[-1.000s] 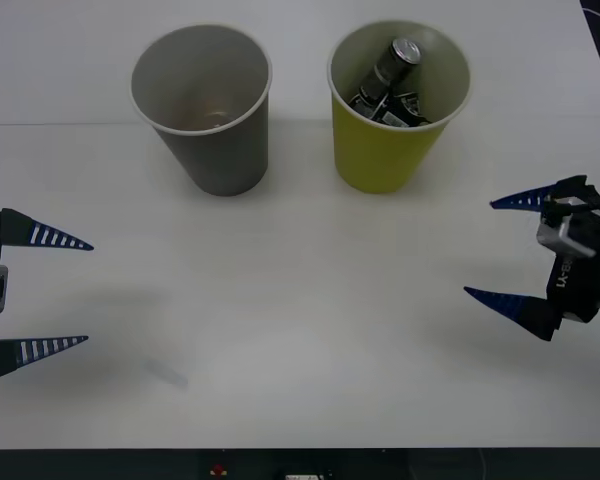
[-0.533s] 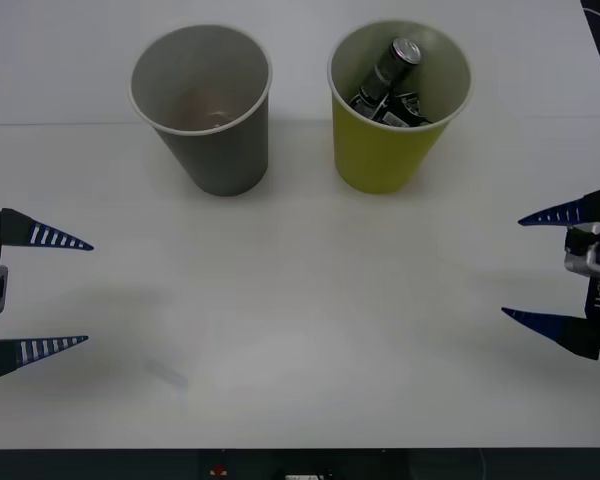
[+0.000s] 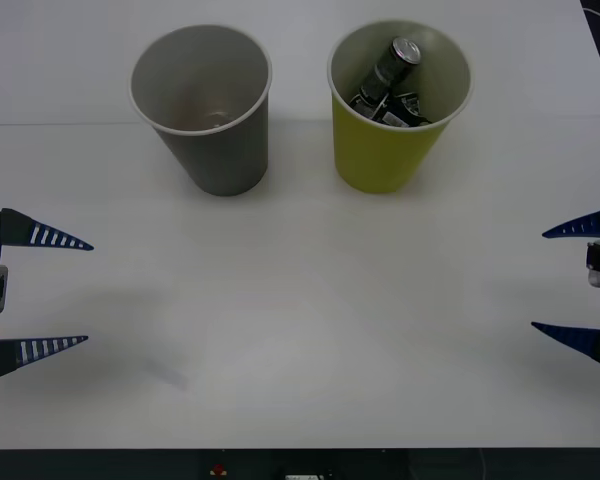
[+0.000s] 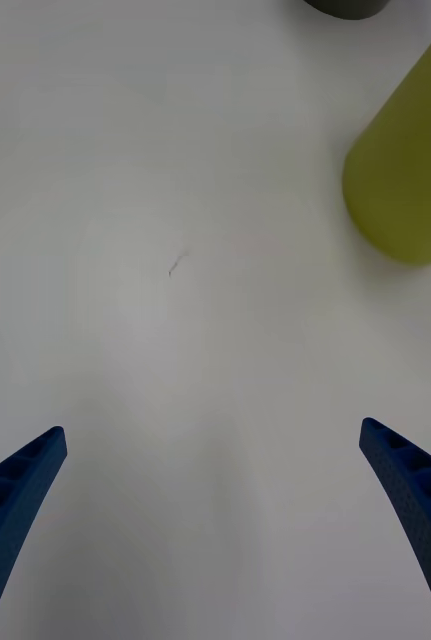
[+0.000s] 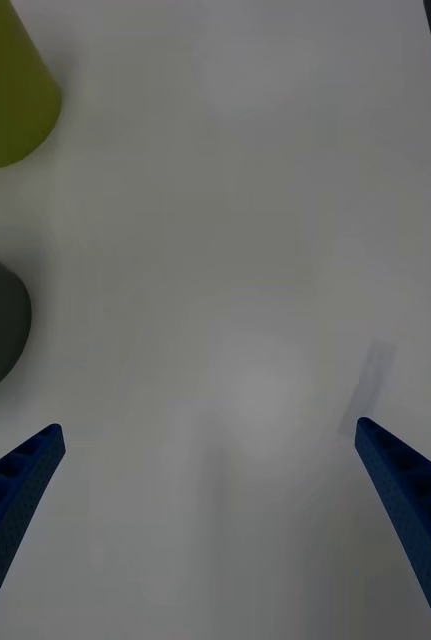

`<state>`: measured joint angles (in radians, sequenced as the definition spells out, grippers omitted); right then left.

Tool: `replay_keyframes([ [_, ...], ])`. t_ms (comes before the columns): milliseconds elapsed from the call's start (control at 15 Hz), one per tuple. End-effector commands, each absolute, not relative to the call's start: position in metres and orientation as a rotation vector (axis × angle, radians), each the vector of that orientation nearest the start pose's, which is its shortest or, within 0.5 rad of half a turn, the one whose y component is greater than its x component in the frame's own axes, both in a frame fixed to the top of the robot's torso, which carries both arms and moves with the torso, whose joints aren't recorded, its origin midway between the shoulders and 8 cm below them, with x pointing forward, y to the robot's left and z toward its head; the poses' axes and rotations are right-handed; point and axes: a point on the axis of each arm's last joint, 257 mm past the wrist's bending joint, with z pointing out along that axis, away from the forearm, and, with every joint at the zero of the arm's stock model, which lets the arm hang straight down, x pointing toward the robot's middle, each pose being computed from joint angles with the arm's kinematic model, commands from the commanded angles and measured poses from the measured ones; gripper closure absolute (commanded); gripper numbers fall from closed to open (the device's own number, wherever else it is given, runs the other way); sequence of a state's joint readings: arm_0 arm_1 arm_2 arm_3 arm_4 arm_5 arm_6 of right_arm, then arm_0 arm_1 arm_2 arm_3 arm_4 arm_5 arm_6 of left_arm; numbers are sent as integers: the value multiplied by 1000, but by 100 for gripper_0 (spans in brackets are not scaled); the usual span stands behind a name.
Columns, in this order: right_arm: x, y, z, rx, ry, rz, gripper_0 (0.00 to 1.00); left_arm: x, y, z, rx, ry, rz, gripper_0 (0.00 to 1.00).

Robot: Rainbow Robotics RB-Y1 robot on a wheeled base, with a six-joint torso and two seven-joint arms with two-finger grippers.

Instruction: Put the can into the green bin and the plastic bottle into the gray bin

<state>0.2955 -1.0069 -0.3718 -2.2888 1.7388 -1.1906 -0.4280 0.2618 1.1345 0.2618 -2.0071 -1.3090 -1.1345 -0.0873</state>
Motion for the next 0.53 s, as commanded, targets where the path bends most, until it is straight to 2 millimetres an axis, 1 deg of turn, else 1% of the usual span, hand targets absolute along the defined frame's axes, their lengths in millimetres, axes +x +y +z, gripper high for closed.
replay_keyframes([
  [67,340,-294,-161,-1618,1746,-80,0,341,286,-167,1762,1444,-118,0],
  [267,337,-298,-166,-1607,1774,-67,0,341,286,-167,1762,1444,-118,0],
  [333,338,-301,-167,-1599,1785,-69,0,341,286,-167,1762,1444,-118,0],
  [533,338,-301,-167,-1599,1785,-69,0,341,286,-167,1762,1444,-118,0],
])
